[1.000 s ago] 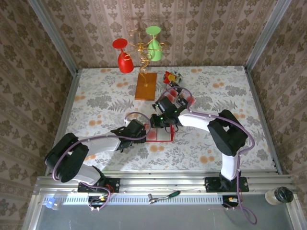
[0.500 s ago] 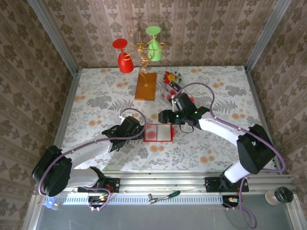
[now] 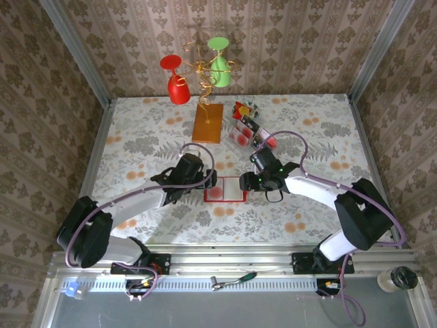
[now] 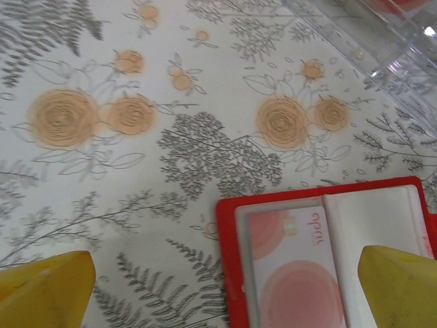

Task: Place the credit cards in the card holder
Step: Close the card holder at the center of the table.

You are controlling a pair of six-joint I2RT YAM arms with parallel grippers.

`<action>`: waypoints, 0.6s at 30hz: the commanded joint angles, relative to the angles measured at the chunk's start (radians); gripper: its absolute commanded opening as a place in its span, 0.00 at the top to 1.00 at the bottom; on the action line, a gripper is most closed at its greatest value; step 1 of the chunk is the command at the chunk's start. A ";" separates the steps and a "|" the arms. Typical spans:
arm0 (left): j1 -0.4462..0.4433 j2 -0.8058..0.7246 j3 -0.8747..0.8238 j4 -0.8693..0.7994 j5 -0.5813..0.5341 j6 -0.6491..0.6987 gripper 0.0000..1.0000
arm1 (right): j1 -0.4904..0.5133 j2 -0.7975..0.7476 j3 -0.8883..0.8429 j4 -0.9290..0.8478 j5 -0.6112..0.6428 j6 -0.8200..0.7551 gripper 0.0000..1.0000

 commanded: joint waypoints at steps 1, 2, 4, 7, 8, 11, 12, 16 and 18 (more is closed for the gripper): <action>0.011 0.042 0.013 0.077 0.083 -0.008 0.00 | -0.003 0.037 -0.002 0.012 0.024 -0.030 0.50; 0.012 0.057 0.009 0.096 0.096 -0.019 0.00 | -0.003 0.040 -0.002 0.011 0.029 -0.032 0.56; 0.012 0.086 0.003 0.132 0.118 -0.034 0.00 | -0.007 0.039 -0.005 0.012 0.033 -0.040 0.72; 0.010 0.120 -0.011 0.185 0.139 -0.065 0.00 | -0.013 0.032 -0.015 0.017 0.033 -0.051 0.92; 0.010 0.129 -0.015 0.202 0.145 -0.070 0.00 | -0.016 0.028 -0.019 0.019 0.030 -0.054 0.98; 0.008 0.152 -0.016 0.226 0.149 -0.075 0.00 | -0.024 0.018 -0.031 0.028 0.023 -0.061 1.00; 0.007 0.158 -0.015 0.230 0.147 -0.077 0.00 | -0.028 0.014 -0.037 0.031 0.022 -0.062 1.00; 0.006 0.183 -0.008 0.237 0.146 -0.076 0.00 | -0.043 0.006 -0.054 0.049 0.005 -0.061 1.00; 0.007 0.192 -0.012 0.245 0.141 -0.077 0.00 | -0.046 0.006 -0.059 0.052 0.004 -0.061 1.00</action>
